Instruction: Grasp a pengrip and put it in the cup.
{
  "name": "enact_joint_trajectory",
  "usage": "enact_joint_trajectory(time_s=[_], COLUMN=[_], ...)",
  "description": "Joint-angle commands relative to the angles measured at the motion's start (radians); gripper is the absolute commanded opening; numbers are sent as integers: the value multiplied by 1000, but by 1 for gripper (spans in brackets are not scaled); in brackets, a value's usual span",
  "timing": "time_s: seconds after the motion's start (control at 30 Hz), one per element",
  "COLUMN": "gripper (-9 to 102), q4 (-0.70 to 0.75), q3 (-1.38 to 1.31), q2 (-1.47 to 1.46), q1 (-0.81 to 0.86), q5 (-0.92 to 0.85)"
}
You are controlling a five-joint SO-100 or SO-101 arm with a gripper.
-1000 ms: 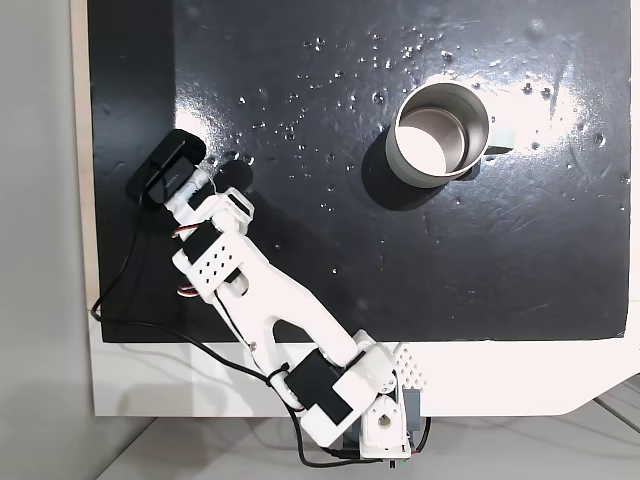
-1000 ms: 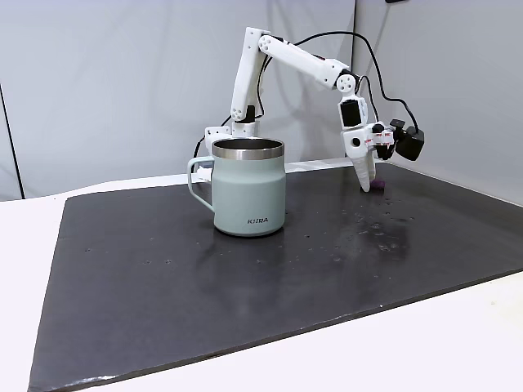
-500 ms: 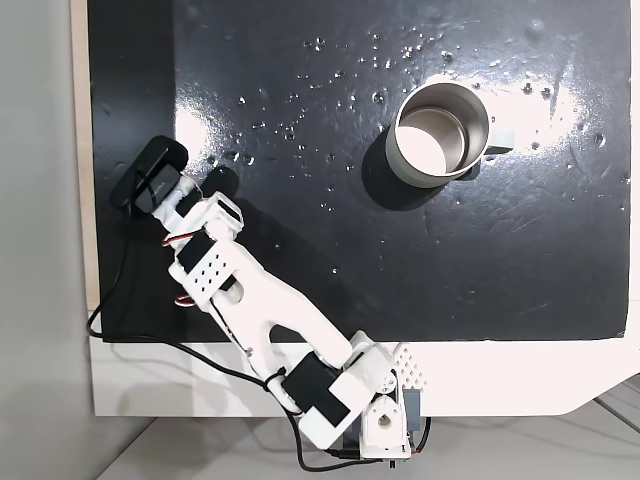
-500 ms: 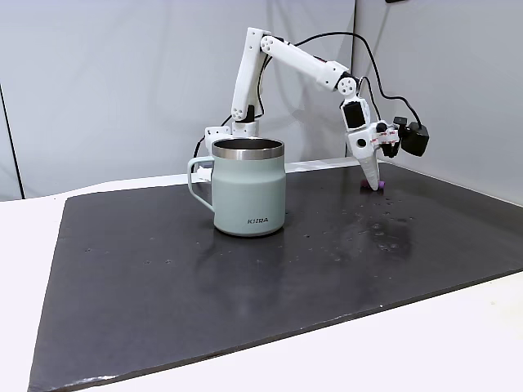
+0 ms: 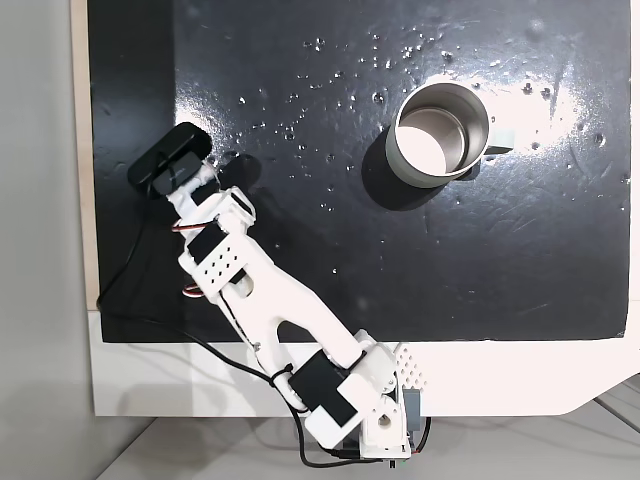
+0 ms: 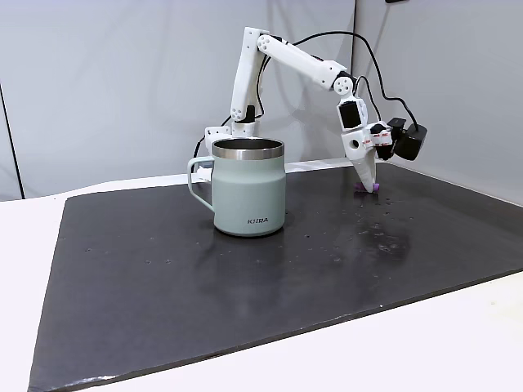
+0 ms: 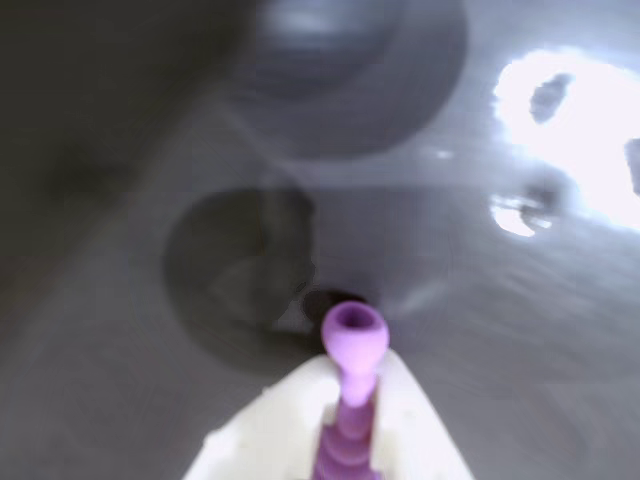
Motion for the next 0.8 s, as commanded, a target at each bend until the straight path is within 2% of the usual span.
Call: enact_joint_trajectory(time_s=[0.0, 0.2, 0.37, 0.77], gripper=[0, 0, 0, 0], q4=[67, 261, 425, 614], q3=[-91, -224, -308, -463], q2=[107, 209, 288, 426], q1=[61, 166, 272, 565], q5=[75, 196, 221, 201])
